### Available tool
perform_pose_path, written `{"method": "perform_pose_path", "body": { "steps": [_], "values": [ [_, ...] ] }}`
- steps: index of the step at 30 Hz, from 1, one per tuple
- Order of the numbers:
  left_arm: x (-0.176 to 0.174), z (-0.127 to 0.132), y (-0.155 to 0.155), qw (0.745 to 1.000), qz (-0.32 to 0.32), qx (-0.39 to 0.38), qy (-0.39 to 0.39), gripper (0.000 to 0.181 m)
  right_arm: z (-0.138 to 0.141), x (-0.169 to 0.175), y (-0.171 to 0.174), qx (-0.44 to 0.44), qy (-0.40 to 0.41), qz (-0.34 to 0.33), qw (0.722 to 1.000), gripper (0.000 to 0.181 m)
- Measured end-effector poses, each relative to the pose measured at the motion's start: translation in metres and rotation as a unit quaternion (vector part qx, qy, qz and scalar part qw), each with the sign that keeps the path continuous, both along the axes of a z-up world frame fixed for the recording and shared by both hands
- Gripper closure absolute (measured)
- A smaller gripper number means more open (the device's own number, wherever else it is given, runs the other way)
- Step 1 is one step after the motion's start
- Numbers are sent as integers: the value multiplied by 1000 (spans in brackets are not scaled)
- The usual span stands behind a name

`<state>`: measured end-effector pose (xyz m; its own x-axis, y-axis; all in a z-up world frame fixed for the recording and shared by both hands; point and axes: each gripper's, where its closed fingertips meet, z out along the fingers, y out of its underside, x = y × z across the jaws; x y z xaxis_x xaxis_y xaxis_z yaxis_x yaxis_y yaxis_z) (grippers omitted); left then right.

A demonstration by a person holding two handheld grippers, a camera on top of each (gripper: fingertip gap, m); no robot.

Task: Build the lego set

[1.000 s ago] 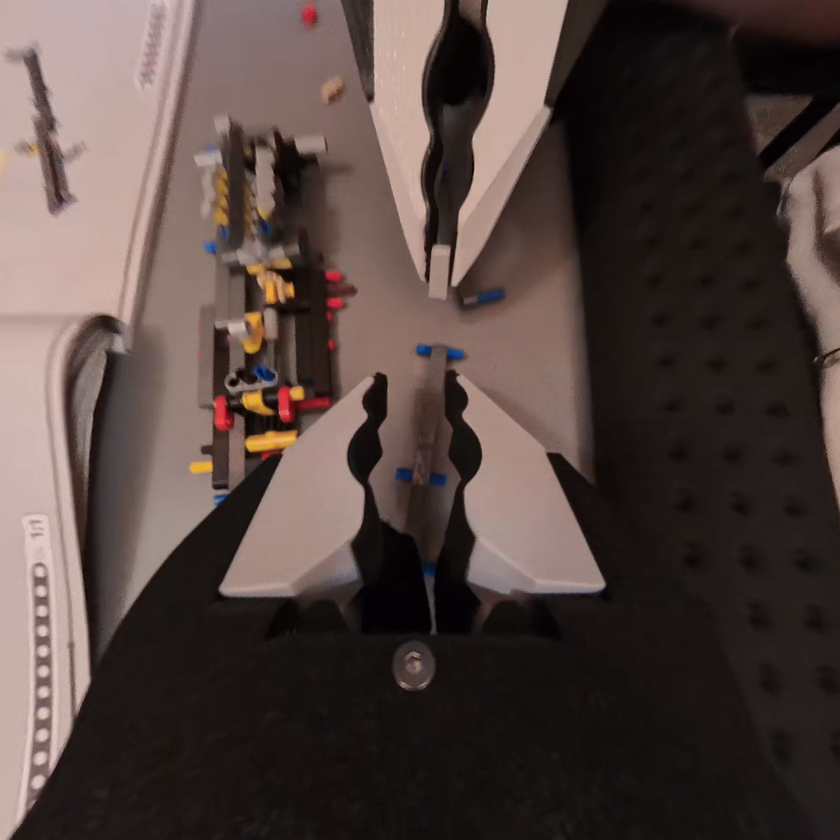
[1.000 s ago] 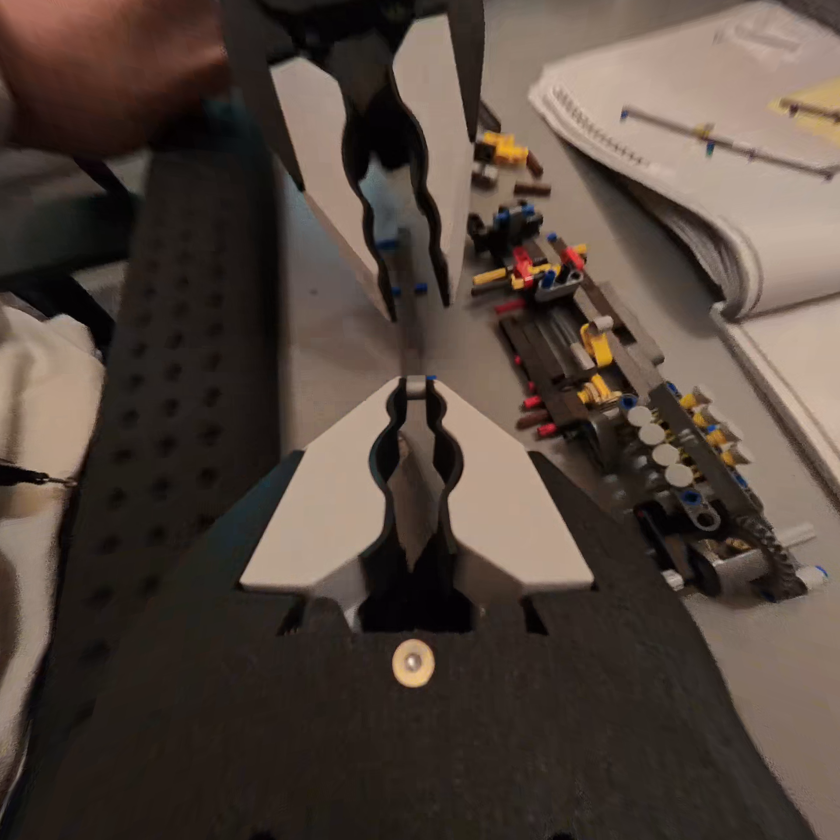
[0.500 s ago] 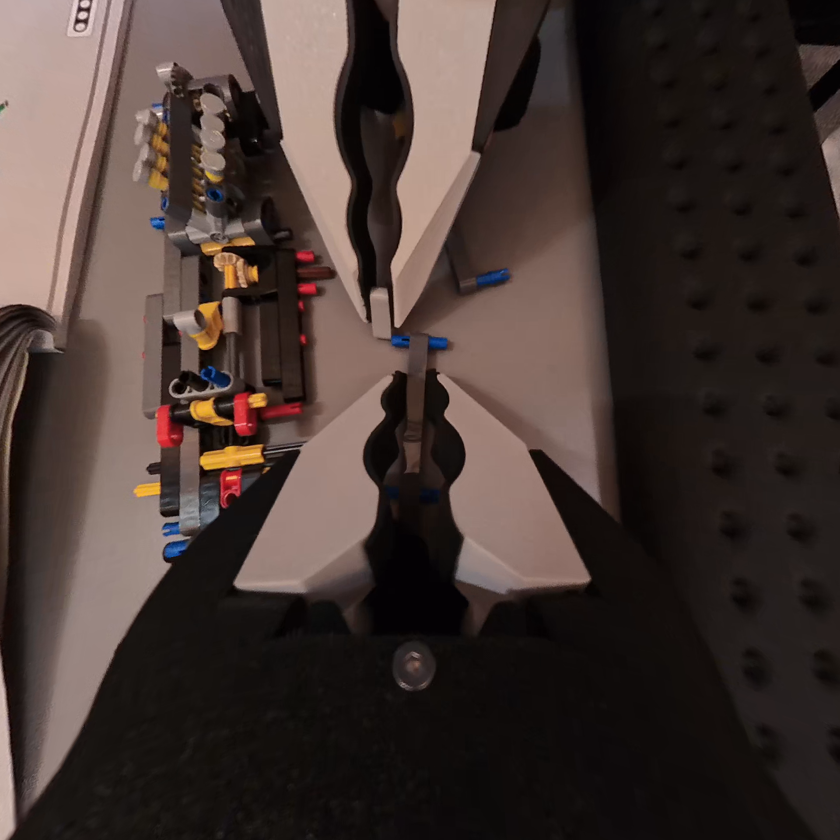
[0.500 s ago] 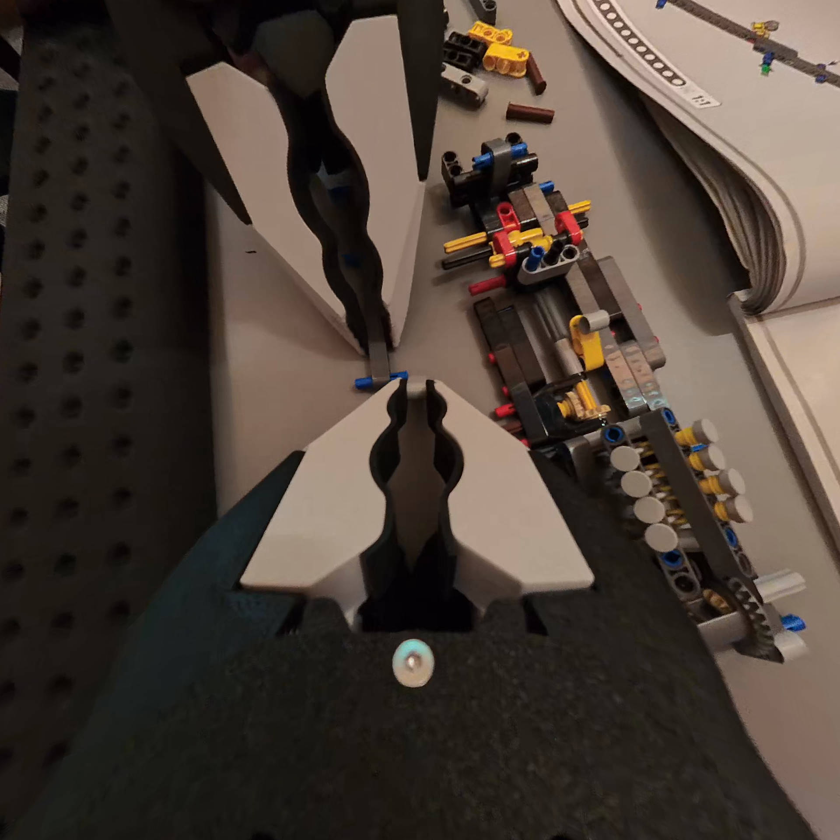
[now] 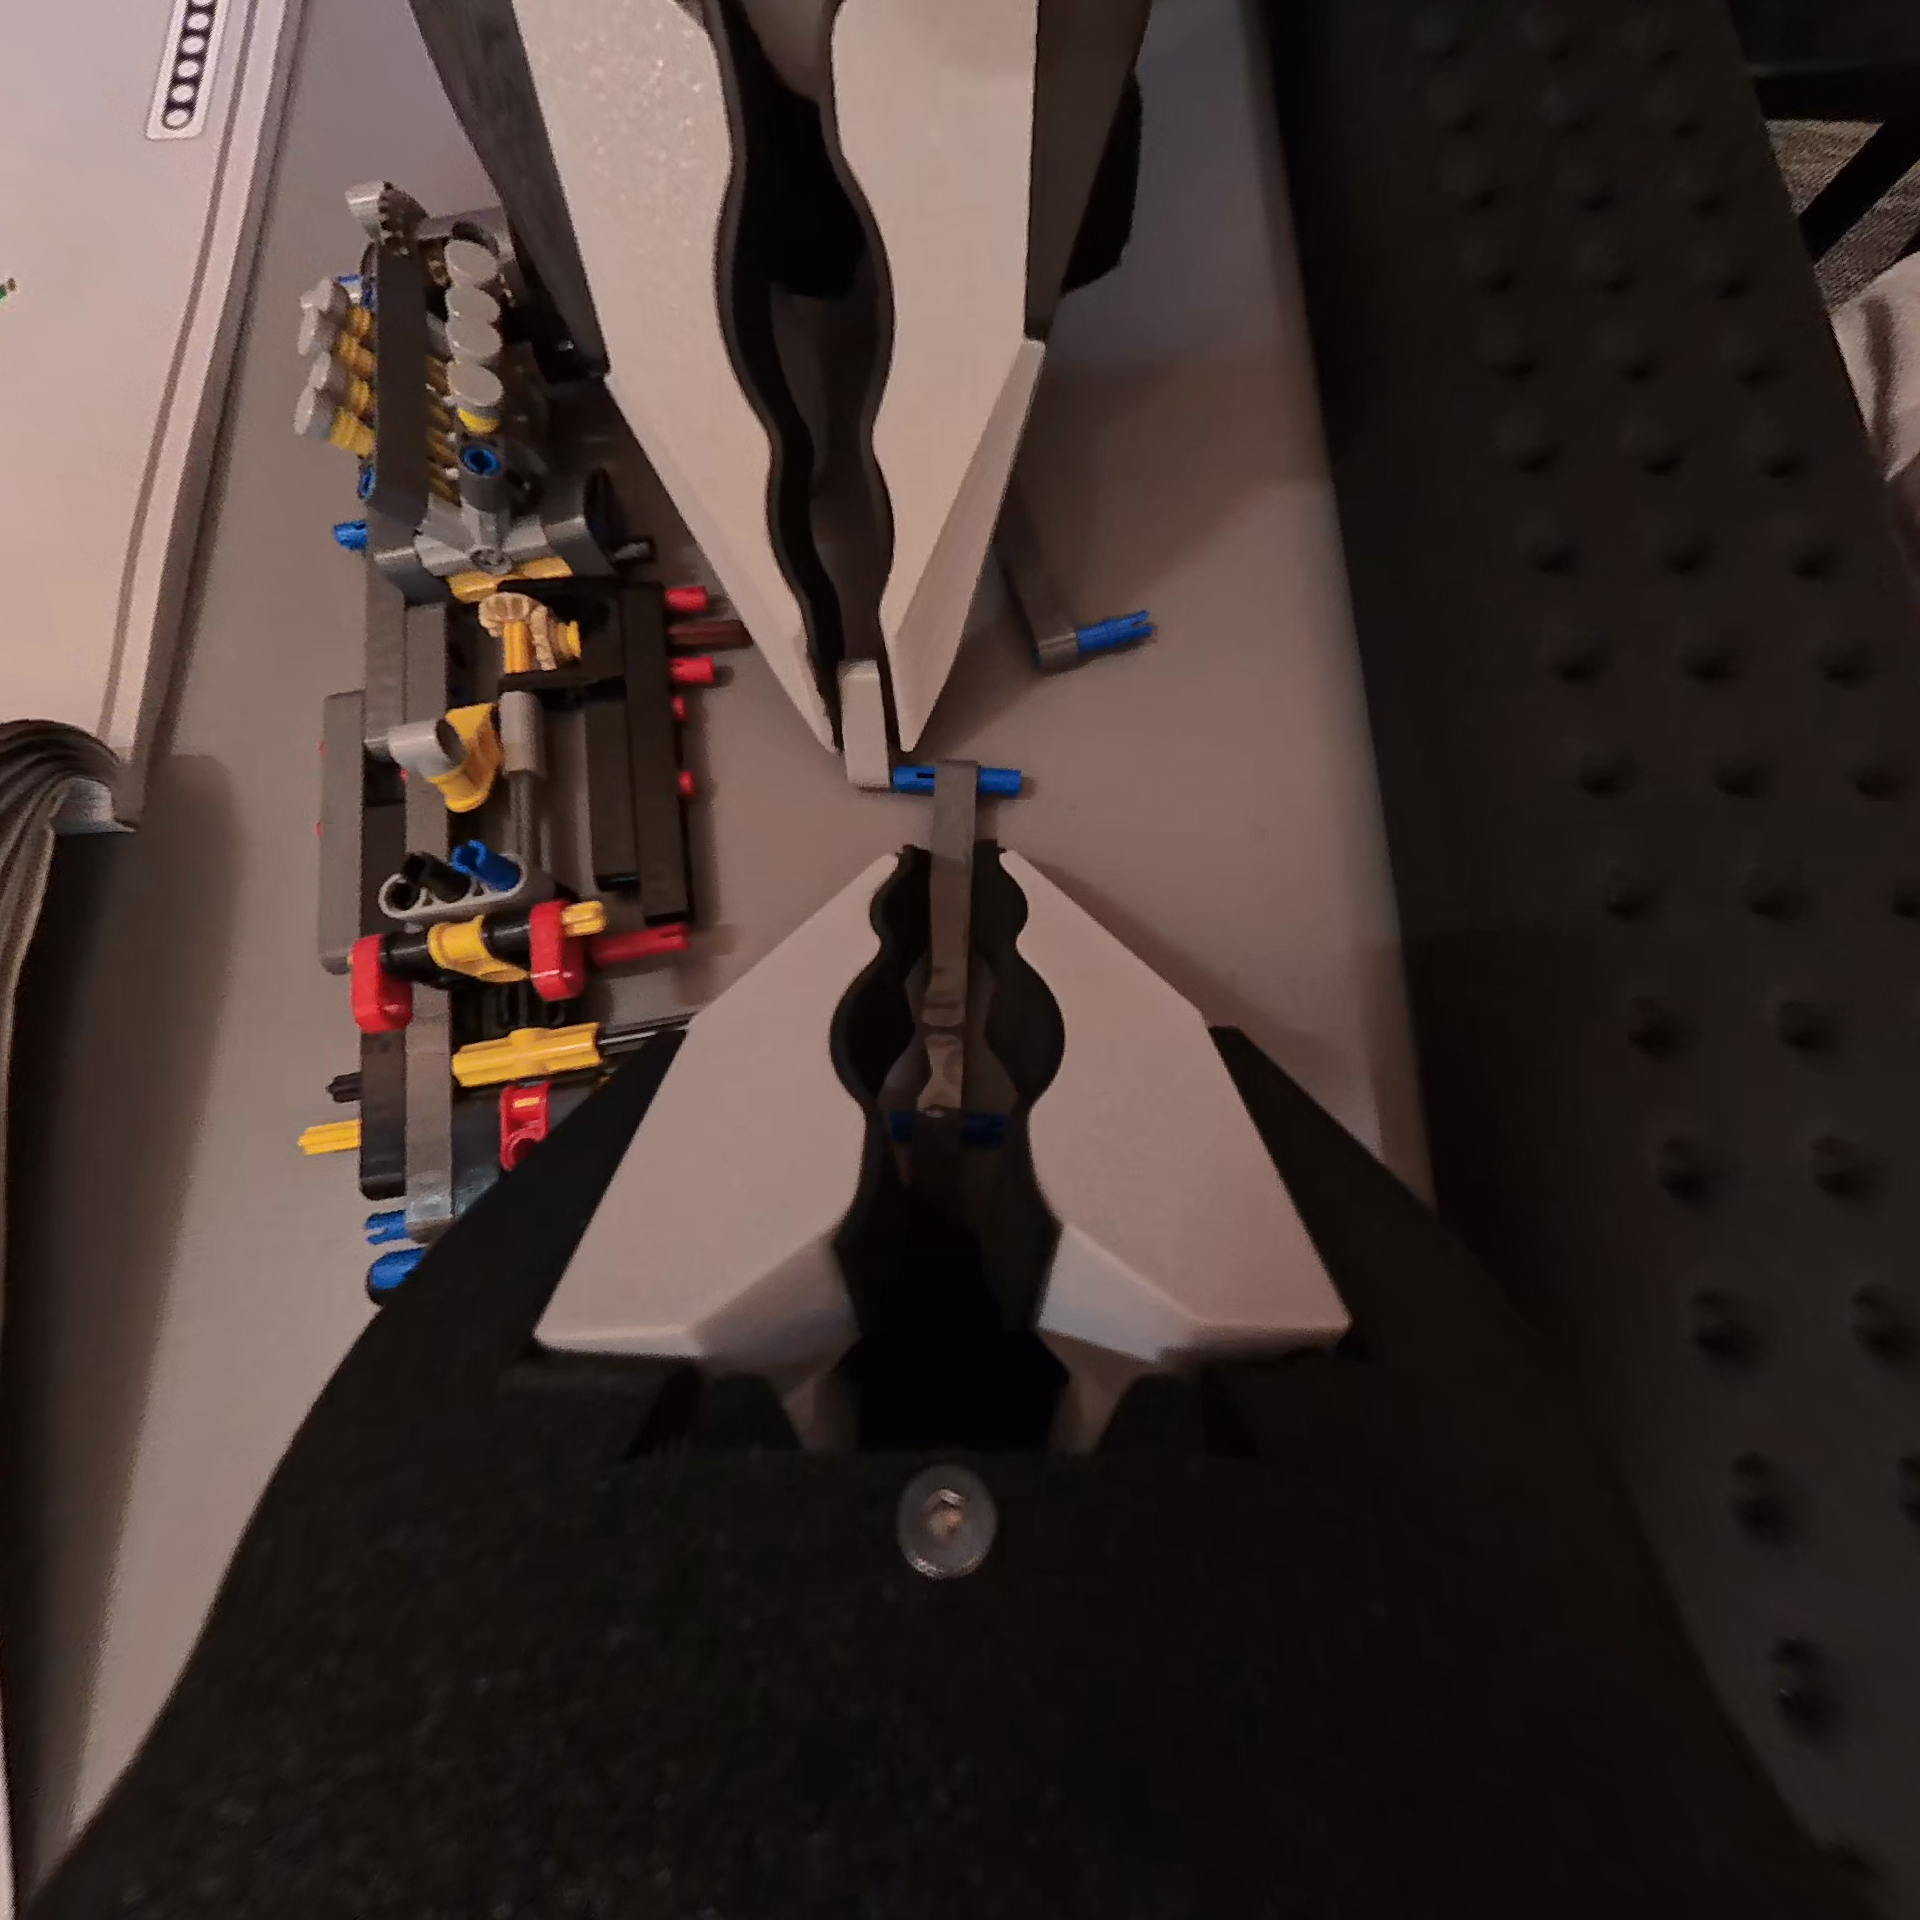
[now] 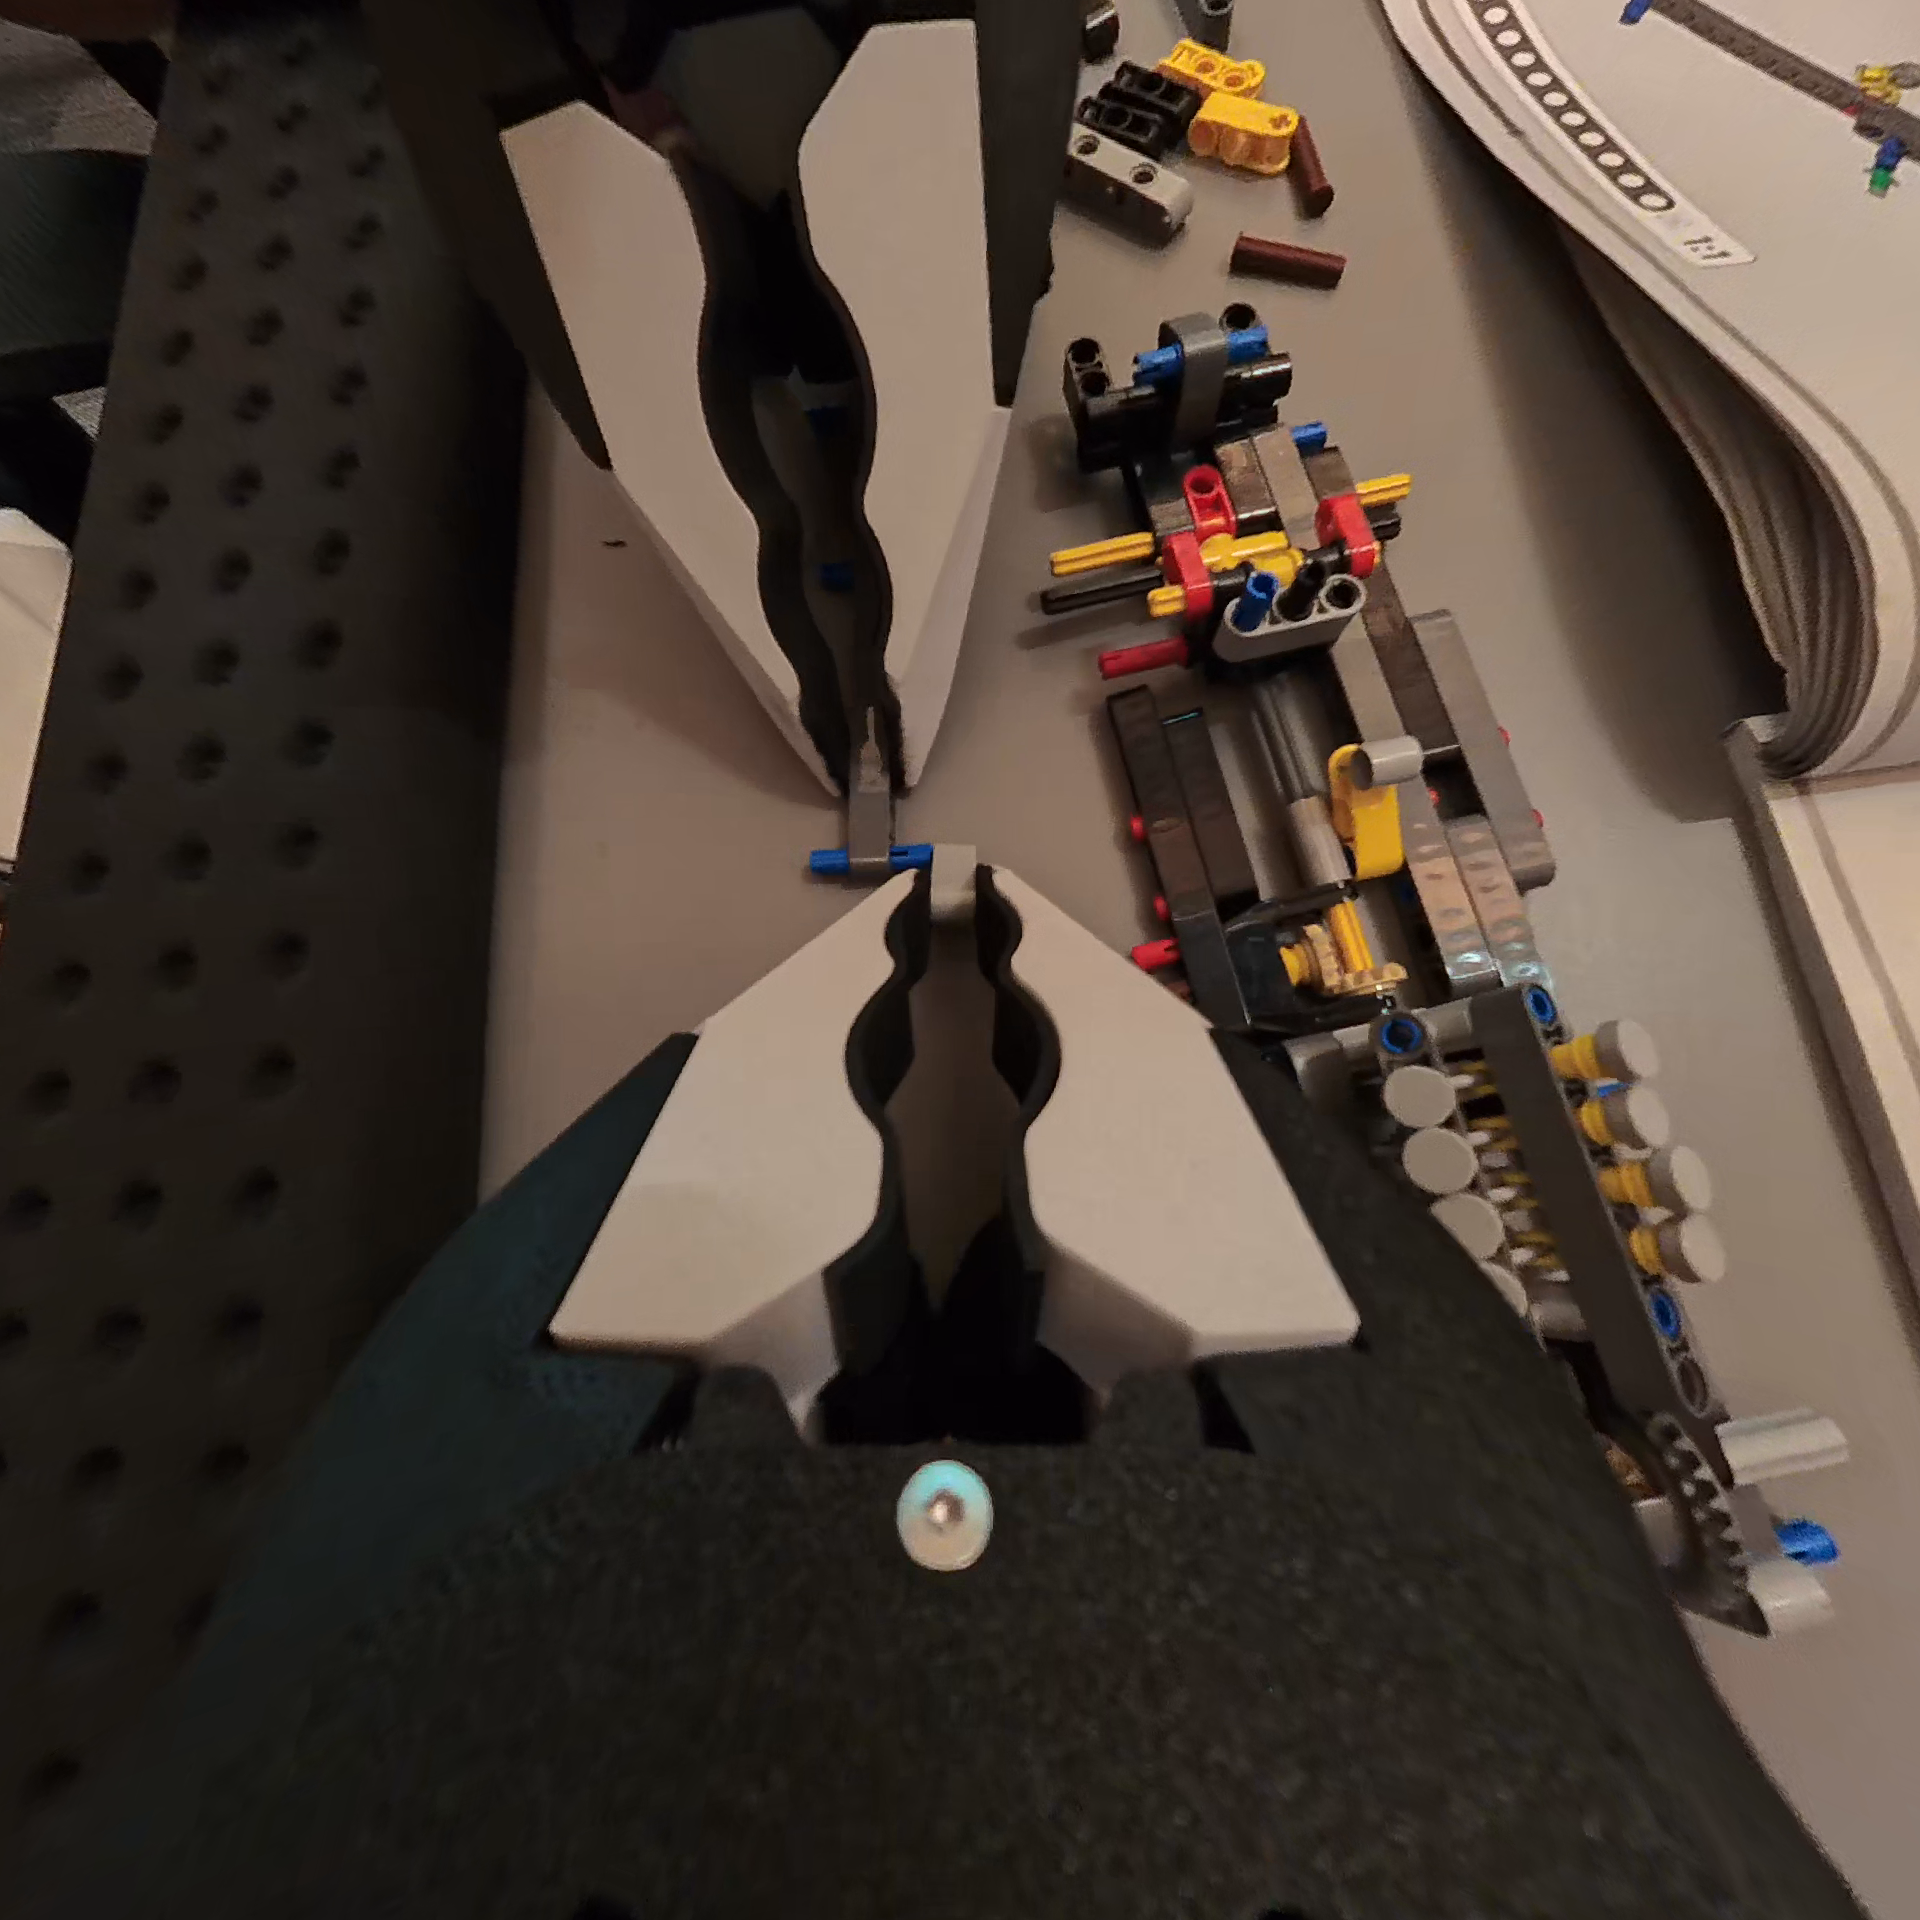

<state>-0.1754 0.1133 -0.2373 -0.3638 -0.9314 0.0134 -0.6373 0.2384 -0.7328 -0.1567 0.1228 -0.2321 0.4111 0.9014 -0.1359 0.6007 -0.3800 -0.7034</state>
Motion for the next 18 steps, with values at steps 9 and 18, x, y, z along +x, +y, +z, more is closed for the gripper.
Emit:
{"method": "perform_pose_path", "body": {
  "steps": [9,18],
  "values": [
    [0,0,0,1000,-3,-1,0,173,-1,0,0,57,-51,67,995,174],
    [1,0,1,1000,7,14,-5,174,-2,0,-2,24,-74,55,996,174]
  ]
}}
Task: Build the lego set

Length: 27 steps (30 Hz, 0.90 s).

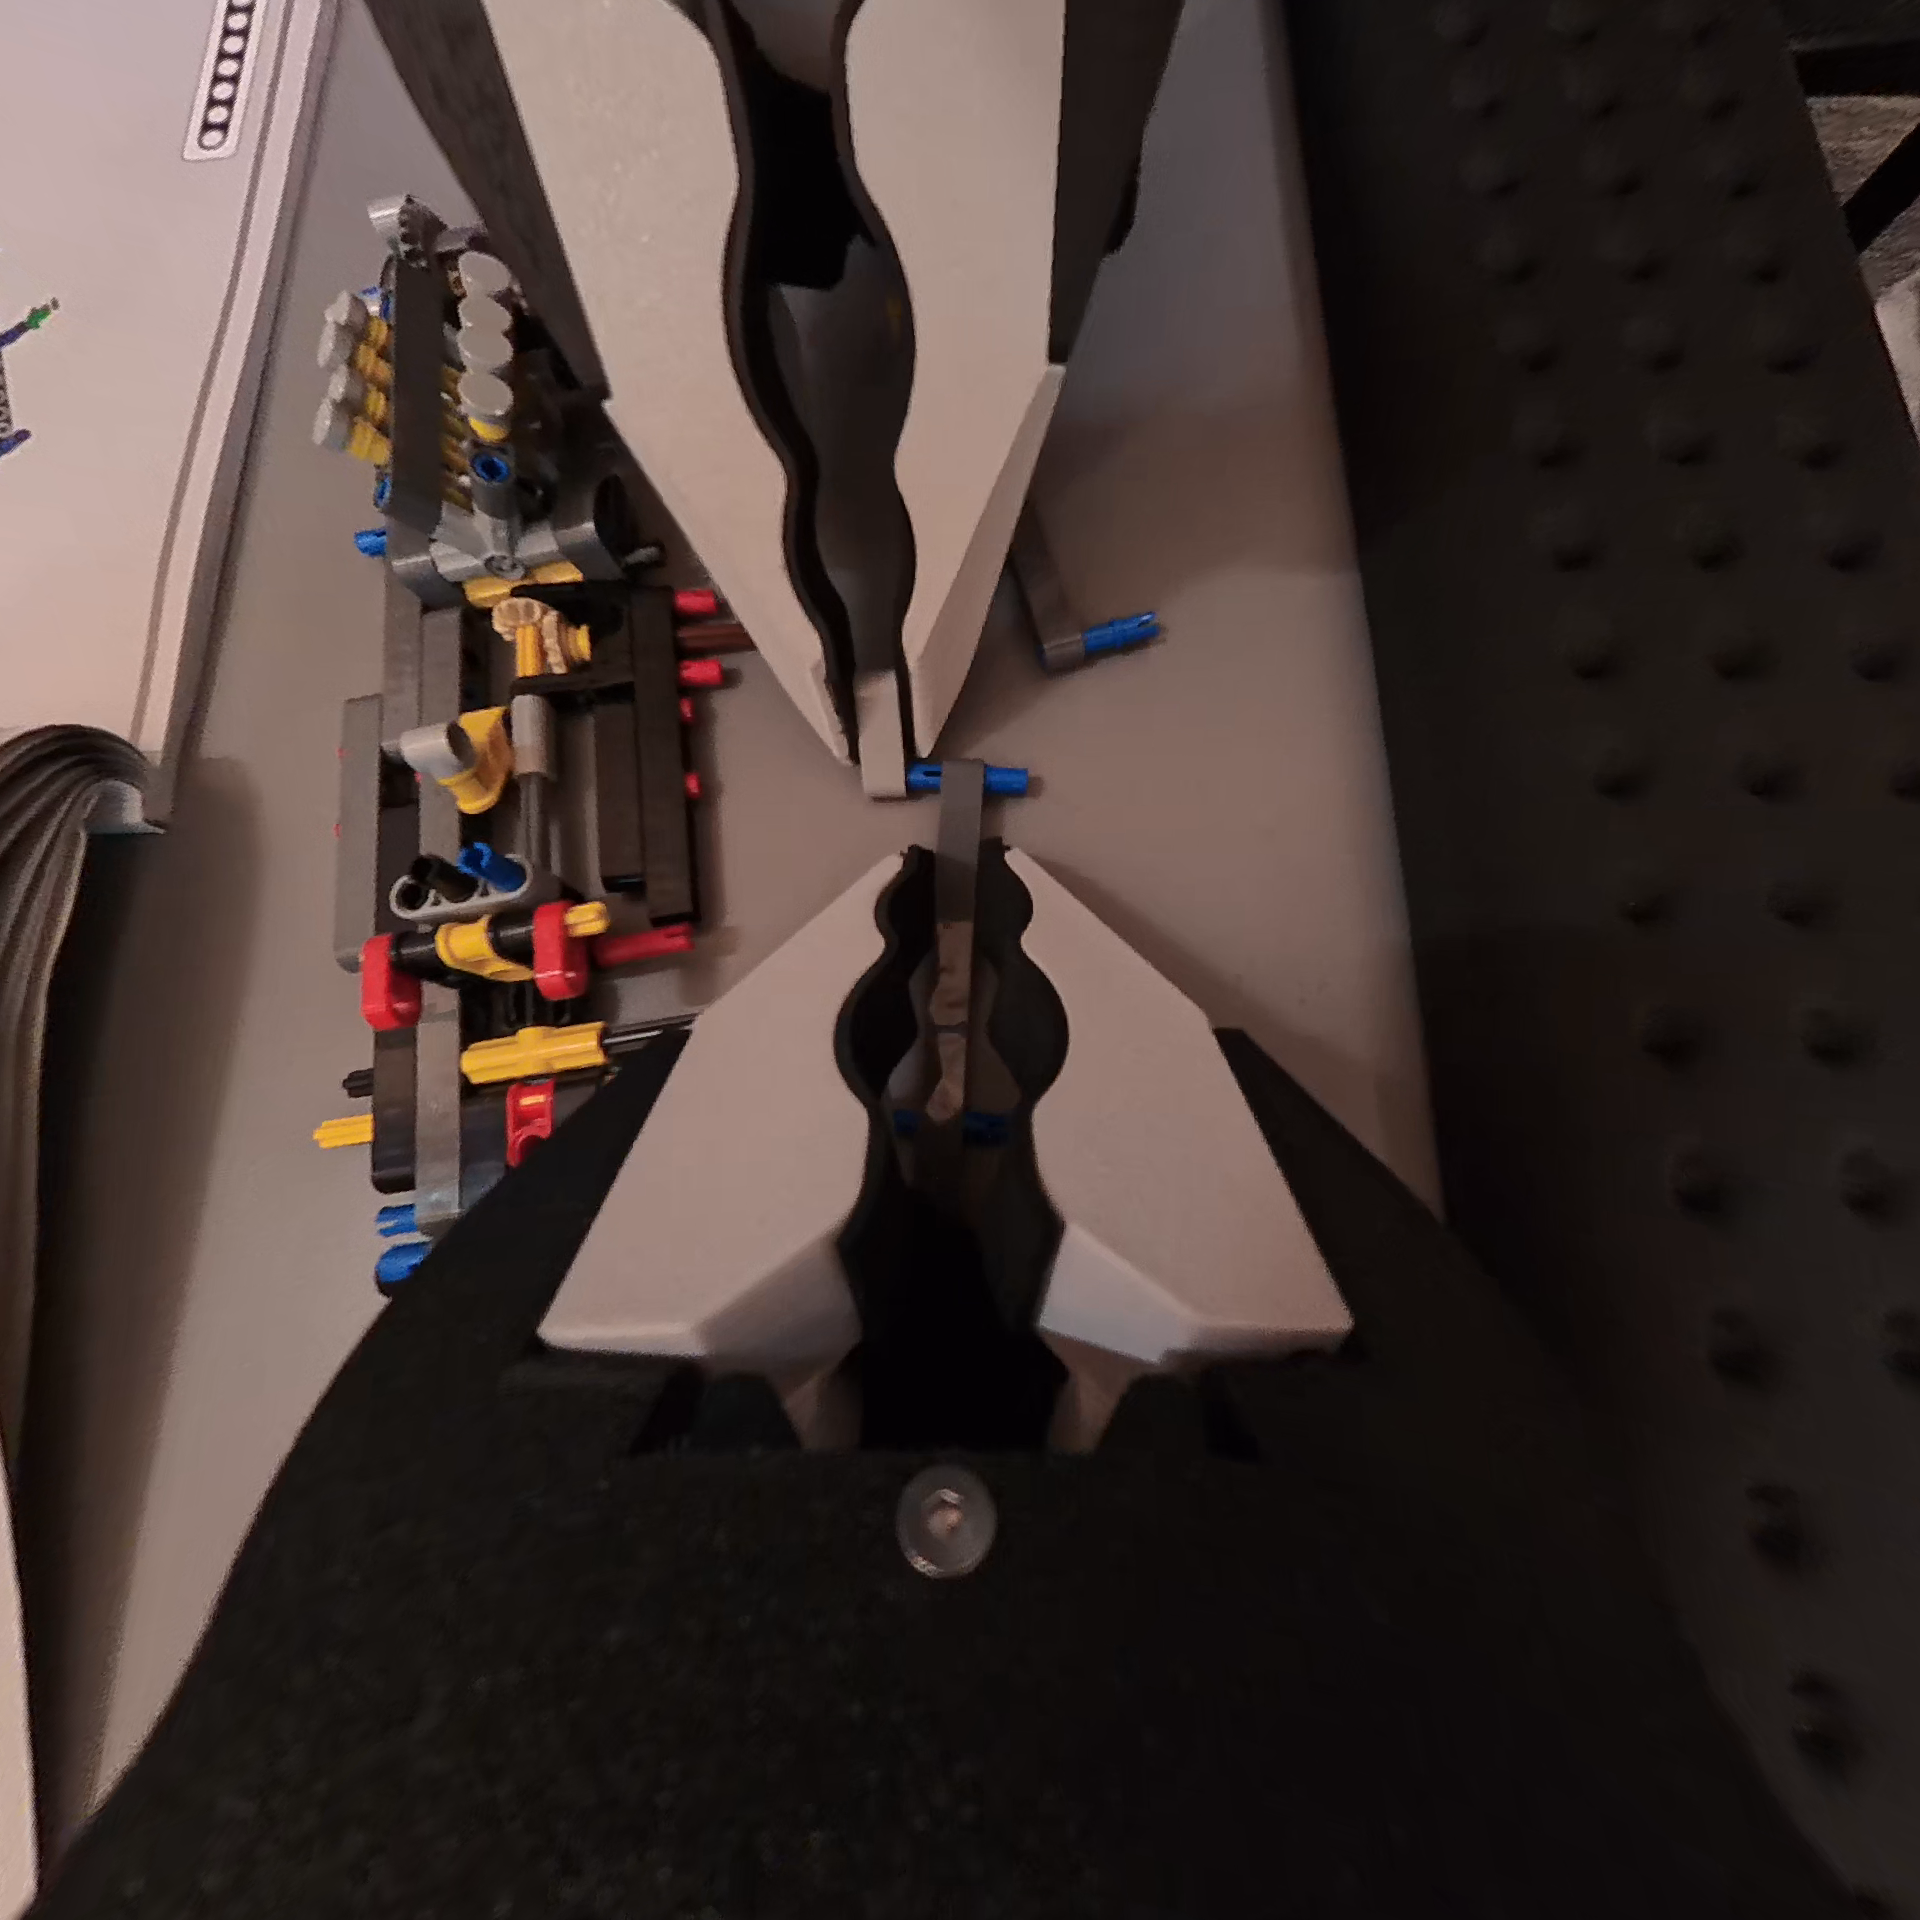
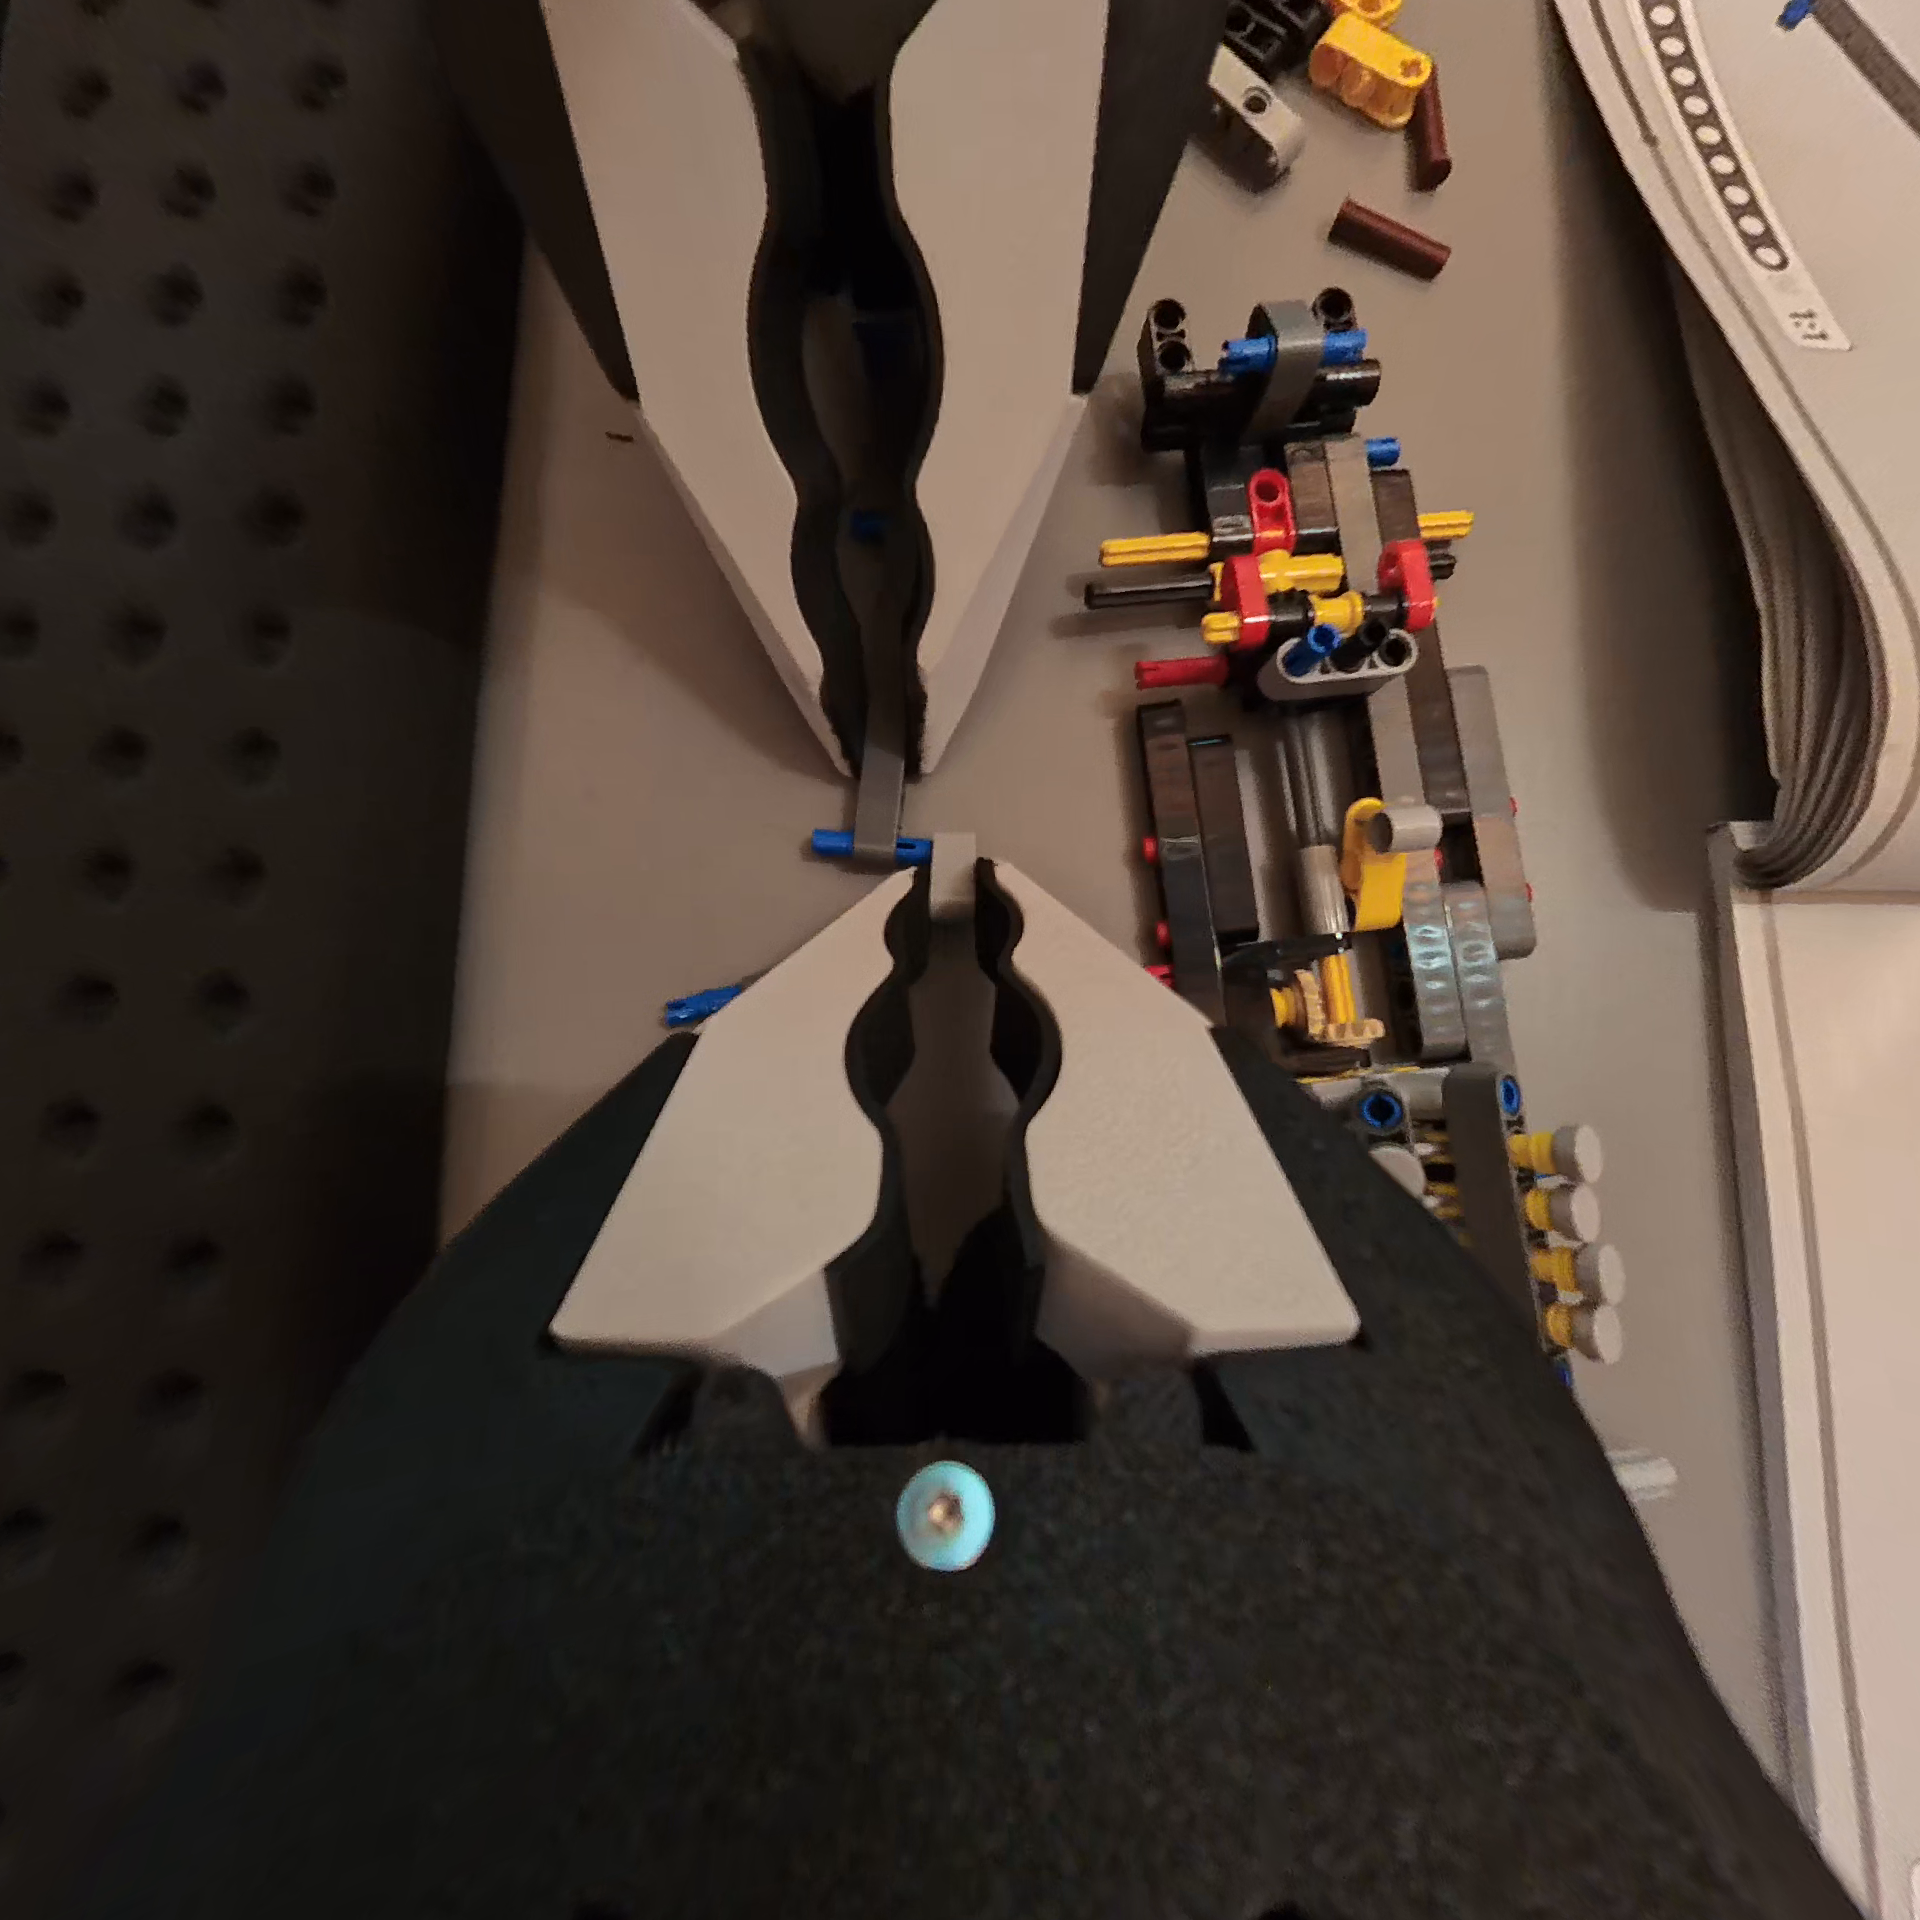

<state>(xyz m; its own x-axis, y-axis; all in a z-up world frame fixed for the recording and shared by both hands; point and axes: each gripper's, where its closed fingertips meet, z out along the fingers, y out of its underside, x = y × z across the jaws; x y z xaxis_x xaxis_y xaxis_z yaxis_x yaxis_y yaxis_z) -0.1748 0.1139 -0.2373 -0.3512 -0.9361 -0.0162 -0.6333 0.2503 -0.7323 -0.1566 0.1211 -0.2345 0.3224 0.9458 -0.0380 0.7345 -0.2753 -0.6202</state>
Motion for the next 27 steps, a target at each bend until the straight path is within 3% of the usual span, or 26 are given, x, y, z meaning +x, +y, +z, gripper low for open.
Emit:
{"method": "perform_pose_path", "body": {
  "steps": [8,12,16,20,27],
  "values": [
    [0,0,-2,1000,-3,0,0,173,-1,1,-4,-17,-13,-18,1000,174],
    [0,0,-2,1000,-5,-2,0,173,-1,1,-4,36,-5,32,999,174],
    [0,0,-2,1000,-4,4,-2,173,-2,1,-5,-5,26,3,1000,174],
    [0,0,-2,1000,-4,1,-1,173,-1,1,-4,18,4,-12,1000,172],
    [0,0,-2,1000,-5,-2,0,174,0,0,-18,-20,16,16,1000,153]
  ]
}}
